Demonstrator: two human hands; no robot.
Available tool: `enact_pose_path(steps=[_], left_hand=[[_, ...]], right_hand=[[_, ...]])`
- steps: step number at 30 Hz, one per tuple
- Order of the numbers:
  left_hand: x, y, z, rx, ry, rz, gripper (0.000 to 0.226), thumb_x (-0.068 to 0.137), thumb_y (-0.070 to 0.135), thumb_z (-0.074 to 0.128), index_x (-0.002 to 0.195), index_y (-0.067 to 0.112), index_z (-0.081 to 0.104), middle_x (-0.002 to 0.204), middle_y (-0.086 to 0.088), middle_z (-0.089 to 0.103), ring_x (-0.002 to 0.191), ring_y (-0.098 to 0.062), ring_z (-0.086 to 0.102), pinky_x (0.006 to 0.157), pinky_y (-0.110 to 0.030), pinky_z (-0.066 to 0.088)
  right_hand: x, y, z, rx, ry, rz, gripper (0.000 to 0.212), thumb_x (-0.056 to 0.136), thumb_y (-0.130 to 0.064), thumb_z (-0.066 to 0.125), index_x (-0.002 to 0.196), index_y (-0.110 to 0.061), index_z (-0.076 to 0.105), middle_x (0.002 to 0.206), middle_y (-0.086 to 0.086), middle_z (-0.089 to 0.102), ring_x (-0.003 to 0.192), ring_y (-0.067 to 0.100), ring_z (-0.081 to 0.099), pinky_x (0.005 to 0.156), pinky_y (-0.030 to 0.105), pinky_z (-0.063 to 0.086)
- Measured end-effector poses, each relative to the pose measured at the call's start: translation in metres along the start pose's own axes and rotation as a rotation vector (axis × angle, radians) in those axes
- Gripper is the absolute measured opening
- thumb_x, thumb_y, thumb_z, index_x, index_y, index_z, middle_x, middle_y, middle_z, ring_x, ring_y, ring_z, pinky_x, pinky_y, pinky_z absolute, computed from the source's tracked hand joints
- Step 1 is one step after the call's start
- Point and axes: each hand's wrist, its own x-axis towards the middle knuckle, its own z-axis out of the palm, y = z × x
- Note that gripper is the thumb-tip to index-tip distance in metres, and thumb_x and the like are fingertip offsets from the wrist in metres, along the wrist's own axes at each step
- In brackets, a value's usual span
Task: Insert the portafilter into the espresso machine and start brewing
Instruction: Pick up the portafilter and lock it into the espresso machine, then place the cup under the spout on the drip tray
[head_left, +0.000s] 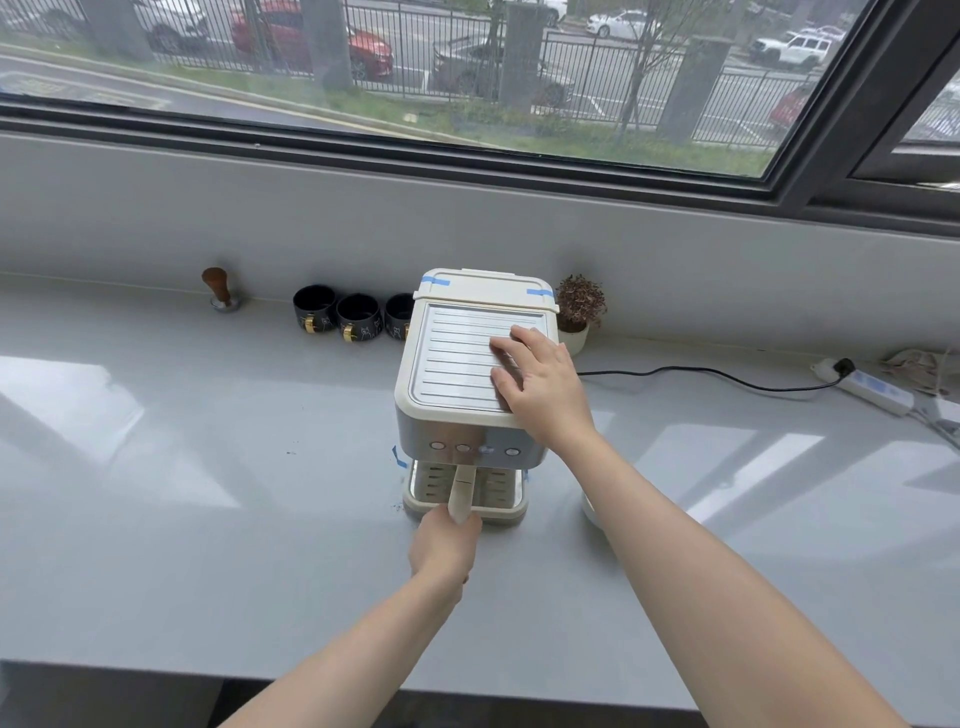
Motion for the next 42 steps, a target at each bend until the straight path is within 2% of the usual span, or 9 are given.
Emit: enact_pose_path(steps=[8,19,22,26,29,32,36,38,42], left_hand=[[0.001,-0.001,0.005,-0.026,0.031,-0.018,0.011,0.079,0.024,0.043,0.074,0.019,0.052,0.059,-0.005,0.054,0.048,-0.026,0.047,0.047,-0.024,0.037],[-0.006,0.004,0.023,-0.003,0.142,-0.08,0.02,0.083,0.032,0.049,0.09,0.016,0.059,0.084,-0.007,0.067,0.082,-0.033,0.062,0.065,-0.032,0.046],[-0.004,0.003,0.019,0.015,0.094,-0.064,0.02,0.082,0.031,0.047,0.091,0.016,0.056,0.081,-0.007,0.065,0.079,-0.033,0.065,0.065,-0.034,0.051],[-0.009,0.003,0.004,-0.126,-0.115,0.047,0.024,0.087,0.031,0.047,0.097,0.01,0.05,0.072,-0.007,0.054,0.048,-0.023,0.052,0.045,-0.027,0.045],[-0.008,0.002,-0.021,-0.096,-0.284,0.098,0.035,0.091,0.04,0.045,0.103,0.008,0.051,0.083,-0.009,0.056,0.053,-0.023,0.056,0.047,-0.029,0.052],[-0.005,0.003,-0.05,0.052,-0.156,0.274,0.031,0.092,0.042,0.046,0.099,0.013,0.054,0.09,-0.004,0.06,0.077,-0.024,0.063,0.065,-0.041,0.058],[0.003,0.018,-0.086,0.198,0.401,0.812,0.054,0.082,0.043,0.063,0.121,0.012,0.04,0.115,-0.004,0.044,0.107,-0.023,0.045,0.092,-0.031,0.042],[0.008,0.036,-0.097,0.306,0.394,1.025,0.072,0.077,0.051,0.062,0.133,0.018,0.032,0.135,-0.01,0.035,0.125,-0.024,0.033,0.105,-0.029,0.028],[0.023,0.052,-0.096,0.602,0.238,1.143,0.076,0.071,0.062,0.058,0.137,0.032,0.033,0.15,-0.006,0.024,0.143,-0.031,0.007,0.117,-0.049,0.019]], right_hand=[[0.001,0.0,0.0,0.009,0.003,-0.002,0.039,0.092,-0.036,0.046,0.131,-0.03,0.049,0.146,-0.003,0.04,0.133,0.021,0.031,0.117,0.043,0.018],[0.001,0.001,0.002,0.011,0.023,-0.008,0.039,0.092,-0.036,0.047,0.13,-0.03,0.05,0.147,-0.004,0.04,0.134,0.019,0.031,0.118,0.041,0.016],[0.001,0.002,0.001,0.003,0.015,-0.012,0.04,0.092,-0.037,0.046,0.131,-0.031,0.049,0.147,-0.004,0.039,0.134,0.019,0.031,0.118,0.041,0.017],[0.001,0.002,-0.001,0.013,-0.006,-0.014,0.041,0.093,-0.037,0.046,0.132,-0.029,0.049,0.148,-0.003,0.039,0.135,0.02,0.03,0.117,0.042,0.019],[-0.001,0.003,-0.003,0.07,-0.004,-0.017,0.04,0.093,-0.034,0.048,0.131,-0.026,0.051,0.147,-0.002,0.041,0.132,0.021,0.033,0.116,0.041,0.022],[-0.001,0.004,-0.003,0.083,-0.015,-0.02,0.039,0.093,-0.032,0.048,0.13,-0.023,0.052,0.146,-0.002,0.042,0.131,0.021,0.033,0.115,0.041,0.023],[-0.006,0.011,0.001,0.15,0.027,-0.023,0.035,0.093,-0.026,0.049,0.127,-0.019,0.055,0.143,0.0,0.045,0.135,0.02,0.032,0.11,0.025,0.018],[-0.014,0.014,0.001,0.183,0.035,-0.017,0.036,0.093,-0.025,0.047,0.127,-0.019,0.056,0.143,0.0,0.046,0.138,0.018,0.03,0.106,0.019,0.017],[-0.037,0.024,-0.008,0.227,0.04,-0.053,0.04,0.093,-0.032,0.037,0.128,-0.024,0.055,0.146,-0.006,0.042,0.14,0.01,0.026,0.11,0.017,0.017]])
